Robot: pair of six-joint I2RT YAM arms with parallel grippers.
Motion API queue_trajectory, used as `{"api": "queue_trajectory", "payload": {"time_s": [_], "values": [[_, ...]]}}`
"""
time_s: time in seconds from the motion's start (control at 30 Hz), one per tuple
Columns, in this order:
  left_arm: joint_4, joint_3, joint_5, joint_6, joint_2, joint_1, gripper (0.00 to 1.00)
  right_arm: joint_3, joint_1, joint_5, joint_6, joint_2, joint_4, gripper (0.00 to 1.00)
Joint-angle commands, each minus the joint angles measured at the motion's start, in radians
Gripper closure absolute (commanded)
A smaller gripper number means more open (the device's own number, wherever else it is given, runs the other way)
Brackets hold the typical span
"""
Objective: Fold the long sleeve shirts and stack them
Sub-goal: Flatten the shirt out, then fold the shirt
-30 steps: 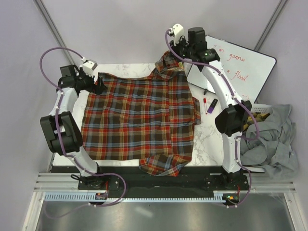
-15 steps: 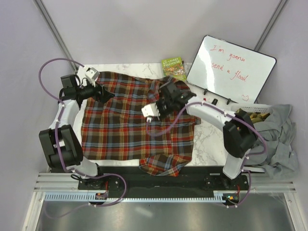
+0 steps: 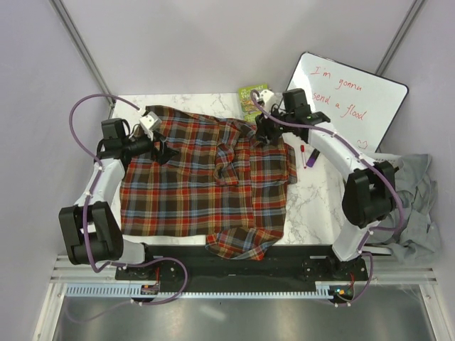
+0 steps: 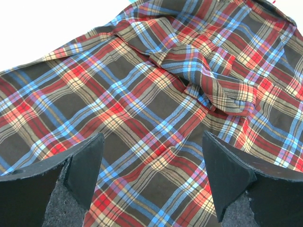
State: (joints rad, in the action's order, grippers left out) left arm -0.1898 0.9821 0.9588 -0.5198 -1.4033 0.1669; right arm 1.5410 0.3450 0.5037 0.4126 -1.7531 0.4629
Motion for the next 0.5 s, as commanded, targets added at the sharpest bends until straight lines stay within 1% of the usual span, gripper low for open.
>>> {"api": "queue_trajectory", "payload": {"time_s": [0.0,0.03,0.1,0.13,0.23,0.3,0.33,0.47], "values": [[0.006,0.004,-0.041,-0.036,0.023,-0.027,0.1,-0.114,0.057,0.125,-0.45,-0.054,-0.069,0.57],[0.006,0.003,-0.048,-0.028,0.026,-0.029,0.1,-0.128,0.069,0.133,-0.509,-0.063,-0.098,0.57],[0.006,-0.005,-0.057,-0.008,0.033,-0.029,0.1,-0.175,0.078,0.127,-0.564,-0.069,-0.142,0.57],[0.006,-0.008,-0.06,-0.003,0.038,-0.029,0.1,-0.189,0.089,0.113,-0.598,-0.074,-0.197,0.57],[0.006,-0.029,-0.066,0.012,0.059,-0.03,0.1,-0.191,0.106,0.085,-0.621,-0.118,-0.275,0.56],[0.007,-0.04,-0.071,0.027,0.07,-0.03,0.1,-0.159,0.106,0.055,-0.635,-0.16,-0.288,0.55],[0.006,-0.04,-0.072,0.03,0.073,-0.03,0.1,-0.148,0.106,0.056,-0.637,-0.202,-0.291,0.55],[-0.011,-0.043,-0.084,0.032,0.087,-0.03,0.1,-0.134,0.109,0.087,-0.667,-0.258,-0.293,0.56]]}}
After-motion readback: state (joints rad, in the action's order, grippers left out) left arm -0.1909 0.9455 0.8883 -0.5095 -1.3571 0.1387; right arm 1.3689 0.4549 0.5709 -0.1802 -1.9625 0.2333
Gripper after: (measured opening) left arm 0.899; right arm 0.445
